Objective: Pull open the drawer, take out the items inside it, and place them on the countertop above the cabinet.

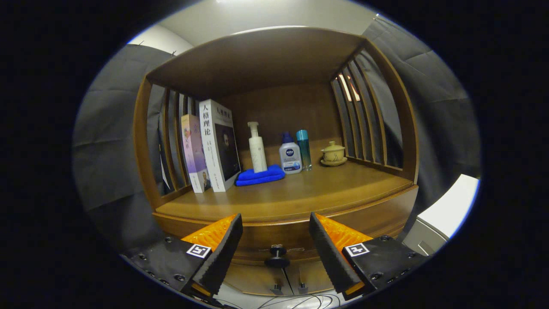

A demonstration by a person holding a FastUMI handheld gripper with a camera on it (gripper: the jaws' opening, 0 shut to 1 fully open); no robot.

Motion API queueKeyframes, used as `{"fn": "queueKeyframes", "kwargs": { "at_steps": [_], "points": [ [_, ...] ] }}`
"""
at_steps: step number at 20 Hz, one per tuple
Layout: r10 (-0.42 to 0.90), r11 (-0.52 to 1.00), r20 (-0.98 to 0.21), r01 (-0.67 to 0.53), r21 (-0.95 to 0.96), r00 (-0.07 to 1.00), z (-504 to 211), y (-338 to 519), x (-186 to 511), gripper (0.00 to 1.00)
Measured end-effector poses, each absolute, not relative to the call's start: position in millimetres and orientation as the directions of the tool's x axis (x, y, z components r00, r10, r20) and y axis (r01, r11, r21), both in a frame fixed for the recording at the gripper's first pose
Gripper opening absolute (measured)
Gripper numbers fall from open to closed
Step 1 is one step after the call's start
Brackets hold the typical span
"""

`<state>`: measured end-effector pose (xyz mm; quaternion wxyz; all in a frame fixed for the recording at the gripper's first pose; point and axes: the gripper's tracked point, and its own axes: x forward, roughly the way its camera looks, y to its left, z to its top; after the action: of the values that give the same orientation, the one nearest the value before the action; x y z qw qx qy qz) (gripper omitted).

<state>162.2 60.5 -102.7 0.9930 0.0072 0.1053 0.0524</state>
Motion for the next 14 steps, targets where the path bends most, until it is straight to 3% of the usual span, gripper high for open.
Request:
{"fn": "queueKeyframes", "kwargs": {
  "at_steps": [5,14],
  "points": [
    [0.091,0.996,-0.315,-0.091,0.013,0.945,-154.6,62.9,171.8,0.97],
    [0.063,0.998,-0.380,-0.067,0.004,0.923,-183.0,59.8,165.4,0.50]
  ]
}}
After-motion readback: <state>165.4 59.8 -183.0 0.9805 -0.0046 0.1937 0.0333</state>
